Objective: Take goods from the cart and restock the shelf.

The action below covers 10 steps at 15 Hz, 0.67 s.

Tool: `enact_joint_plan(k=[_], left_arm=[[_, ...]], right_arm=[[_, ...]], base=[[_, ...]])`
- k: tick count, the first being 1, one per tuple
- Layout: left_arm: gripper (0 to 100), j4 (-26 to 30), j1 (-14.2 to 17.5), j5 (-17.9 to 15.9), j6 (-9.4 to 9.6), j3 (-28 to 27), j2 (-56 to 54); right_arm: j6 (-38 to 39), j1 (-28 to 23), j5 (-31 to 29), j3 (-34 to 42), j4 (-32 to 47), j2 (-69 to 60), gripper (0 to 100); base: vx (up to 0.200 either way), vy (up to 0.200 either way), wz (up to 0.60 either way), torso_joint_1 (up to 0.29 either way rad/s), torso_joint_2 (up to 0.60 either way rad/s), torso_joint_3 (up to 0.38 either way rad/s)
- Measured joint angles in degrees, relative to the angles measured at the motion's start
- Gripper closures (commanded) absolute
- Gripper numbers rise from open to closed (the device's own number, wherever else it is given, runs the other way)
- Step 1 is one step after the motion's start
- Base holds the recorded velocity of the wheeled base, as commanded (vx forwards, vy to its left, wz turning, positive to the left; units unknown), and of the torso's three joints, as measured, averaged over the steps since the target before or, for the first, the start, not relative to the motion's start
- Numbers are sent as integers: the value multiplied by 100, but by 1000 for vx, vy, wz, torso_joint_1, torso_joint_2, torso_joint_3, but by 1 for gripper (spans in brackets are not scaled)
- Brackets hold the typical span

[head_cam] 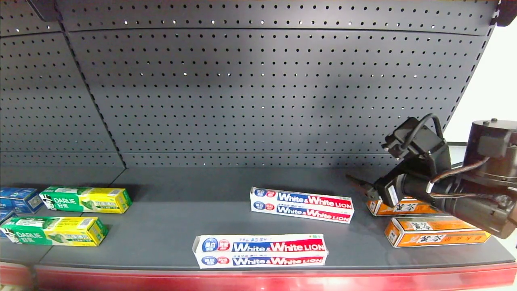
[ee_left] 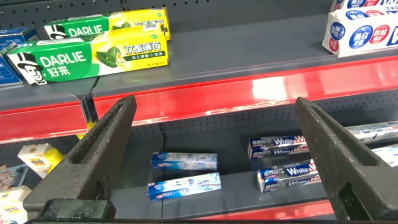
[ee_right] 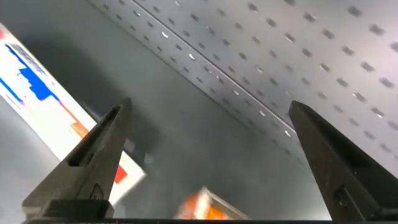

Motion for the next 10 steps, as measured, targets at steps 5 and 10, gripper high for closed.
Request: enact_joint_plan(k=[5,10], left_arm=[[0,0,2,0,-2,0,0],[0,0,2,0,-2,0,0]], right_arm=[[-10,-12,2,11,1420,-733,0],[-123,-12,-28,-10,1985,-936,0]], base=[[0,0,0,0,0,0],[0,0,0,0,0,0]])
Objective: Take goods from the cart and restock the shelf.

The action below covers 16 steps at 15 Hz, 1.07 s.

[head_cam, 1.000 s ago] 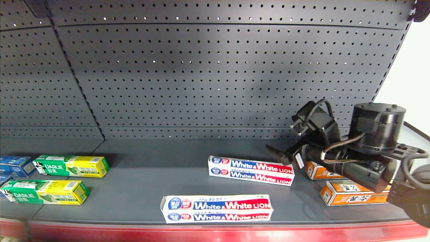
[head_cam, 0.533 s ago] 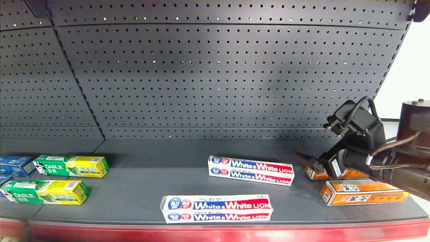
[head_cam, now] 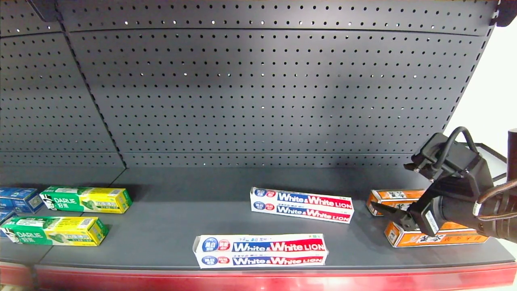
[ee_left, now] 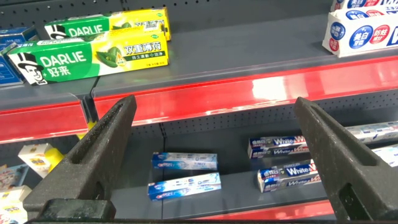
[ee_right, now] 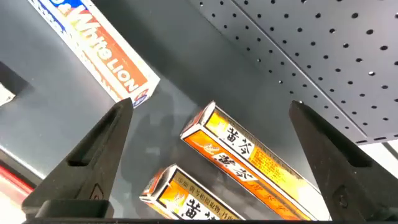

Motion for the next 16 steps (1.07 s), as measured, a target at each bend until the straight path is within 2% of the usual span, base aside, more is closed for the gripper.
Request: enact_joint_plan(k=[6,13,16], left_arm=[[0,0,2,0,0,0,0],[0,0,-2,0,2,0,0],[0,0,2,0,0,0,0]], right_arm=[[-254,9,-73,-89,-33,529,0],[-432,-40,-418,-257,-44,1006,0],[-741,-27,-419,-299,-52,1113,0]], base=[[0,0,0,0,0,0],[0,0,0,0,0,0],[0,0,0,0,0,0]])
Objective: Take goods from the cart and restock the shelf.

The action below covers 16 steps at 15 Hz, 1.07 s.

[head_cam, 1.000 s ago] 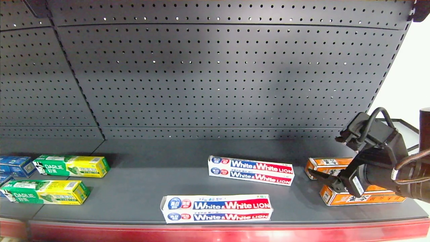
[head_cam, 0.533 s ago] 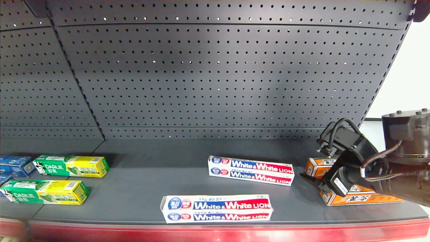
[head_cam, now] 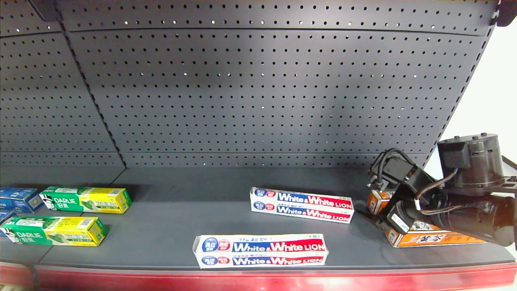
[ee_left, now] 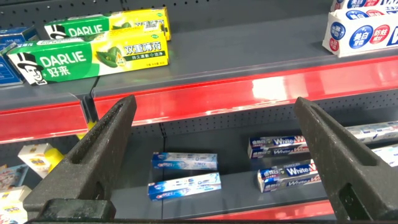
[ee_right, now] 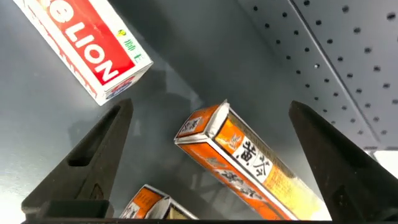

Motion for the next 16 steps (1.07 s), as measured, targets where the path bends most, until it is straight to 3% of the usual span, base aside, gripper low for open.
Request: enact_joint_plan(k=[16], left_arm=[[0,-2,-5,0,2,0,0]], right_arm=[[17,215,17,-841,-21,797,0]], base=[[0,0,0,0,0,0]])
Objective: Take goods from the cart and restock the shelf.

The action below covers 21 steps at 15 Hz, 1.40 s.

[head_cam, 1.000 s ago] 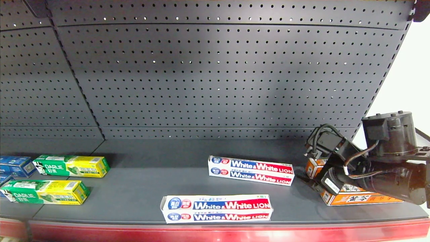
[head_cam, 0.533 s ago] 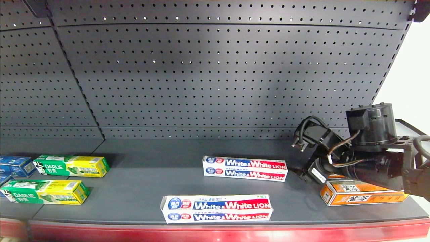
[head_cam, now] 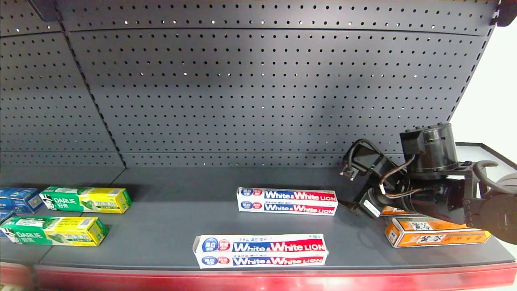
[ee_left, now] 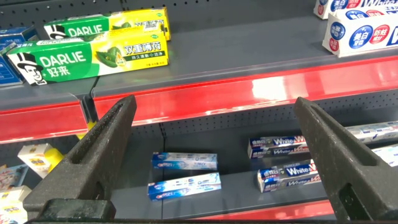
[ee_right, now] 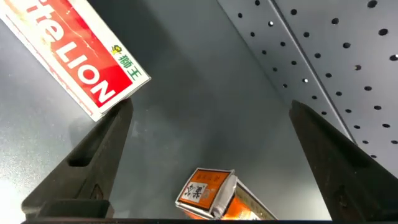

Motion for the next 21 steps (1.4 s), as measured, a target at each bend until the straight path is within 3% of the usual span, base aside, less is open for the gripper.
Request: enact_joint_plan(k=[21], left_arm=[[0,2,5,0,0,0,0]], right_arm=[[10,11,20,-160,-121,300,0]], base=[[0,0,0,0,0,0]])
